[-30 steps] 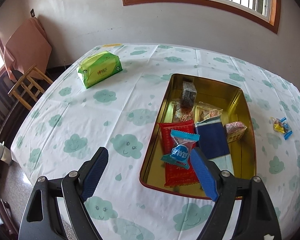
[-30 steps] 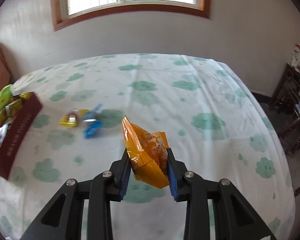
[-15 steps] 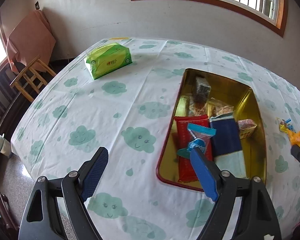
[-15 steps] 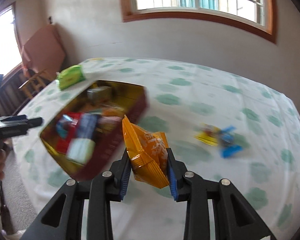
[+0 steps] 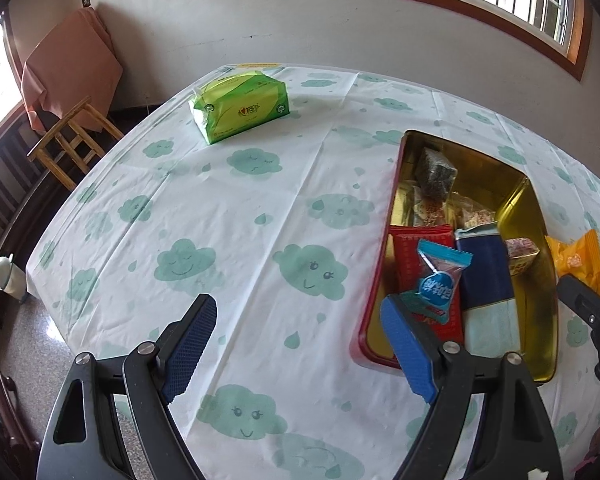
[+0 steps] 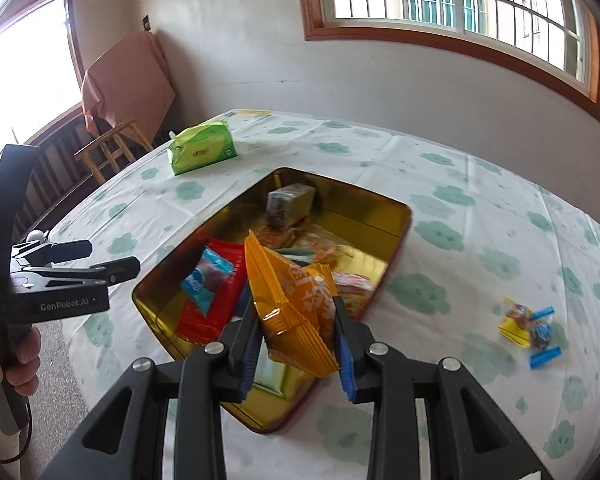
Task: Organize snacks
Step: 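Carry the orange bag into the gold tin and open the right gripper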
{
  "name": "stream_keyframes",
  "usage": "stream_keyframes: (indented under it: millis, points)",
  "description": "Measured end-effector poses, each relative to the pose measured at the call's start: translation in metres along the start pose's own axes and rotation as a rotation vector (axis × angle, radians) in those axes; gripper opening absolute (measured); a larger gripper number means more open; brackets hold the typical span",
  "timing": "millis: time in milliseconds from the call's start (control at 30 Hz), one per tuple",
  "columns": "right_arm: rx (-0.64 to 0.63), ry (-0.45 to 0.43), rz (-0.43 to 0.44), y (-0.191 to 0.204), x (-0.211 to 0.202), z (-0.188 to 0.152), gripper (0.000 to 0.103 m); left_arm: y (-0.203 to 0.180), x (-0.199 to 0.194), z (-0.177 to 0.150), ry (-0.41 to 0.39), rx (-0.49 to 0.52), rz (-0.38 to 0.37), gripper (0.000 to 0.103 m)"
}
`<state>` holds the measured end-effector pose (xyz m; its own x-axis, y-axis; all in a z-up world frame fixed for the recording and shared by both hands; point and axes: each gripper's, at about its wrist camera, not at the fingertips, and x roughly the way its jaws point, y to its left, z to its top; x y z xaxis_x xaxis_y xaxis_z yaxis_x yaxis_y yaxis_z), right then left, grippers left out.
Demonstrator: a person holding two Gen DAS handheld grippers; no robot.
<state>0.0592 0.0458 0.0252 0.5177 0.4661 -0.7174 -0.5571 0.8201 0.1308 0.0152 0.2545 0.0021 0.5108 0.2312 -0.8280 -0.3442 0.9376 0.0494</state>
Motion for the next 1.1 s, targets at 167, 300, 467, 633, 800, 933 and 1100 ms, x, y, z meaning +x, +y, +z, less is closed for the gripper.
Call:
stream_keyframes:
  millis: [167,300,467,633,800,933,1100]
  points:
    - [-0.019,0.012,0.000,0.008,0.008,0.004,0.033,0.007,0.002,-0.001,0.007,-0.017,0.005,0.082]
    - [-0.014,0.027,-0.007,0.010,0.016,0.005,0.033,0.012,0.003,0.000,0.011,-0.023,0.009,0.082]
    - [-0.016,0.040,-0.007,0.013,0.023,0.006,0.033,0.013,0.003,-0.001,0.011,-0.023,0.013,0.082]
    - [-0.017,0.053,-0.010,0.015,0.030,0.006,0.033,0.013,0.004,0.000,0.010,-0.014,0.011,0.082]
    - [-0.011,0.064,-0.016,0.016,0.035,0.004,0.034,0.010,0.004,0.001,0.012,-0.010,0.009,0.082]
    - [-0.007,0.064,-0.016,0.016,0.036,0.003,0.034,0.007,0.004,0.001,0.014,0.005,0.004,0.082]
    - [-0.013,0.085,-0.009,0.017,0.040,0.002,0.034,0.000,0.004,0.001,0.015,0.030,-0.008,0.082]
